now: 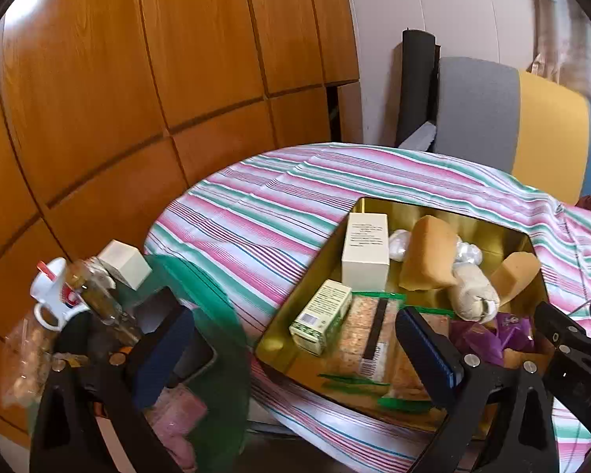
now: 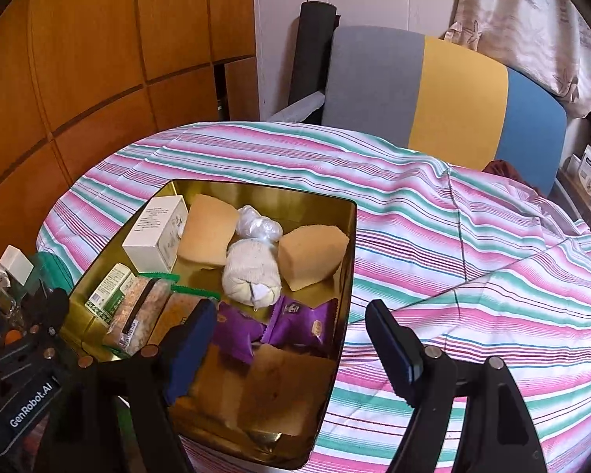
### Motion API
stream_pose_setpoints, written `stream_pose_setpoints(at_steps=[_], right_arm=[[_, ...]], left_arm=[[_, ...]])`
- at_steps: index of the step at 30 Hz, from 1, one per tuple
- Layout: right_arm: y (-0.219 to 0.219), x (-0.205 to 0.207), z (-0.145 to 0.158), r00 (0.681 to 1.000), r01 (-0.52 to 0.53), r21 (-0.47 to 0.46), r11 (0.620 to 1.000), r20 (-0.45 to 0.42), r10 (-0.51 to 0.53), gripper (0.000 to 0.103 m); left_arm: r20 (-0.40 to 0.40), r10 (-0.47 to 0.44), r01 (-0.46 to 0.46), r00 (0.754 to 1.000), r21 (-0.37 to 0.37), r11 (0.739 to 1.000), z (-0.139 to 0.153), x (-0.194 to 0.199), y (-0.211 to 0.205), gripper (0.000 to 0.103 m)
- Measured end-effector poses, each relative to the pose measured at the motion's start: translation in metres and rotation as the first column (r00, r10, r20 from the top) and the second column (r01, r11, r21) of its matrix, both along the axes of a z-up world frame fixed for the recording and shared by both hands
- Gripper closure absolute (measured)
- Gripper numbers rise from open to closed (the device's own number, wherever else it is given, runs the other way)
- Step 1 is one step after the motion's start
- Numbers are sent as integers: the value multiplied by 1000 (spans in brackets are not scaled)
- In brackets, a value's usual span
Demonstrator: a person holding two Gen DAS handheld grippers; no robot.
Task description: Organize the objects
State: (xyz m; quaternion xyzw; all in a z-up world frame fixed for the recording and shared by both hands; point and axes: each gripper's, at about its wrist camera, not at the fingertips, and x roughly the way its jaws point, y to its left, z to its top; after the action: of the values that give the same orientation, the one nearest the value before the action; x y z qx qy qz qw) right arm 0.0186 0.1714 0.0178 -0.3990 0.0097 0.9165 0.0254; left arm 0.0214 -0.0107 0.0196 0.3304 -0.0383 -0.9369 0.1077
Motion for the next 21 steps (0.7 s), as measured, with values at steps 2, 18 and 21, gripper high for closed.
stream_pose_setpoints(at_steps=[2, 18, 21], right_arm=[[0, -1, 0, 1000, -2, -2, 1000, 2, 2, 24], [-4, 2, 6, 1000, 9, 19, 1000, -21, -8, 24], [-4, 2, 6, 1000, 12, 19, 1000, -25, -12, 24]], left_arm=[[-14, 4, -4, 1000, -26, 1000, 2, 3, 4, 0], [126, -90, 65, 988, 190, 980, -6, -11, -4, 0], [130, -104, 79, 986, 188, 979, -5, -11, -2, 0]])
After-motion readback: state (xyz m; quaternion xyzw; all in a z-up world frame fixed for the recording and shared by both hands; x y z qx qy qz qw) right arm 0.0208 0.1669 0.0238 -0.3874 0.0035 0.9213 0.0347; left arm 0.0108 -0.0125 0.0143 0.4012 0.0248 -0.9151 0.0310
